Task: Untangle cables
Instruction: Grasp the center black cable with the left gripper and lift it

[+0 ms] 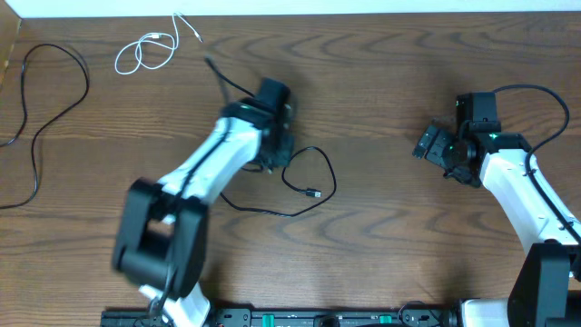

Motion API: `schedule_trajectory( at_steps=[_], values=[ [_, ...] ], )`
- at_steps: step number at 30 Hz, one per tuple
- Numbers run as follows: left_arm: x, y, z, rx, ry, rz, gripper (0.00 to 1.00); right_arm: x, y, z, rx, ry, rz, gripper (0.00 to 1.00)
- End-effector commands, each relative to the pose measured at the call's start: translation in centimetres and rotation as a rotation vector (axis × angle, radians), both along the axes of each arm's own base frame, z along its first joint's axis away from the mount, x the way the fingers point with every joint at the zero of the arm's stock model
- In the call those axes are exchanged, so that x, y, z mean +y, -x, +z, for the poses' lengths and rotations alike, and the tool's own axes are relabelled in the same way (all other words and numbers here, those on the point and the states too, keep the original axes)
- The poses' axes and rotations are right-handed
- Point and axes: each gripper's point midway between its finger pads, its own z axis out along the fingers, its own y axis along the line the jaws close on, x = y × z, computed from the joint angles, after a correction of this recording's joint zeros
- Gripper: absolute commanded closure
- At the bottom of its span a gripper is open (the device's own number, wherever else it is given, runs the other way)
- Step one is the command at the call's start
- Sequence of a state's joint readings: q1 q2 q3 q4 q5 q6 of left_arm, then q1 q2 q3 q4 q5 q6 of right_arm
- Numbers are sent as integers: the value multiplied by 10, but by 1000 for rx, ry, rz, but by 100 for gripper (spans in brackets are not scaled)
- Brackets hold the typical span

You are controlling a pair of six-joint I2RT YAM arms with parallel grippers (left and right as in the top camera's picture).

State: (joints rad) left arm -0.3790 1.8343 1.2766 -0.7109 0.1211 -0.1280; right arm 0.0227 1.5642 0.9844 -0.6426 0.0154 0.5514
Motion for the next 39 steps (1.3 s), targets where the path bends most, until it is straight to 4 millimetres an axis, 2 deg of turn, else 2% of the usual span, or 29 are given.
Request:
schedule_trajectory(
  at_steps=[1,6,10,18,25,28,29,30,31,32,36,39],
  values=[
    [24,-13,44,-111,35,85,93,-3,1,-2,7,13,0,1],
    [43,-19,72,-169,92,142,92,-3,1,-2,7,13,0,1],
    [24,-6,68,-102,176,101,93,-3,1,-2,7,13,0,1],
    [-9,39,19,65,141,-7,93,-3,1,-2,7,13,0,1],
    [-12,60,-15,195,89,-28,92,-3,1,-2,7,13,0,1],
    [-12,62,-18,209,84,-28,83,-3,1,-2,7,13,0,1],
    [-12,63,-18,213,86,-28,77,-3,1,-2,7,13,0,1],
    [-12,63,-18,213,86,-28,62,-3,1,-2,7,13,0,1],
    [-12,63,-18,216,85,-28,43,-3,1,-2,7,13,0,1],
    [-11,63,-18,216,84,-28,34,-3,1,-2,7,13,0,1],
    [-13,60,-18,203,88,-29,33,-3,1,-2,7,13,0,1],
    [-16,50,-17,158,99,-32,33,-3,1,-2,7,13,0,1]
  ],
)
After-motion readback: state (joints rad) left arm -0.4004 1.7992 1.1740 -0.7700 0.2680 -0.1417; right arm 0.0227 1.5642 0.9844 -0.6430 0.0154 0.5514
